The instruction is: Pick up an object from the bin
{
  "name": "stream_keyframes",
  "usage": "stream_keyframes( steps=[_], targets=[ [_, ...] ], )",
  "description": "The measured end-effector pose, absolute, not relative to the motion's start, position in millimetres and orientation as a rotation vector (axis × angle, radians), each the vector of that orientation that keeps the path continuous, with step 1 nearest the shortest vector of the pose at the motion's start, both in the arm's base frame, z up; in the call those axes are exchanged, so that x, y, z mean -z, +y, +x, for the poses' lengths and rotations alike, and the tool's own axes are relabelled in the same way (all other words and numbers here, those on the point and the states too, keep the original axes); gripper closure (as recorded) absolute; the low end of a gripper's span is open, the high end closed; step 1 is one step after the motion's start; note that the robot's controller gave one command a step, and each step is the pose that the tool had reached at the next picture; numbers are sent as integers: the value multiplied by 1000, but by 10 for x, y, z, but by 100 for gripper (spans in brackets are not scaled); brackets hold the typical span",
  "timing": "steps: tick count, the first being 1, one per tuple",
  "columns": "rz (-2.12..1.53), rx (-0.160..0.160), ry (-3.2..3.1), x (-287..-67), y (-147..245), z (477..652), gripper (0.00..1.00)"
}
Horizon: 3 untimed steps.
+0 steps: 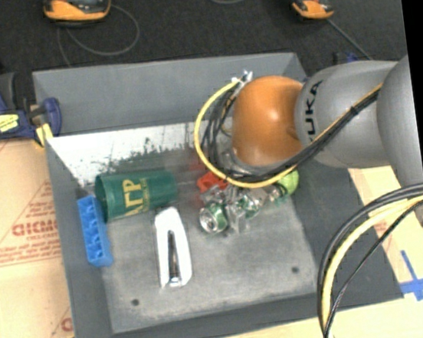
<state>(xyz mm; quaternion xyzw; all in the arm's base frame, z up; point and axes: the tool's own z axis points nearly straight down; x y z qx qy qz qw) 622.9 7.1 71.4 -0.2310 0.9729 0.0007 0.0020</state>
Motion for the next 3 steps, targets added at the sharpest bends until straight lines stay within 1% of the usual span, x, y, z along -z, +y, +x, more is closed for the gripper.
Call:
stream_keyframes(
  steps=[1, 2, 3],
  targets=[
    [-725, -3, 3053, -714, 71, 6229, 100],
    [-792, 3, 3035, -715, 175, 6234, 100],
    [-905, 5, 2997, -2505, 122, 5975, 100]
  ],
)
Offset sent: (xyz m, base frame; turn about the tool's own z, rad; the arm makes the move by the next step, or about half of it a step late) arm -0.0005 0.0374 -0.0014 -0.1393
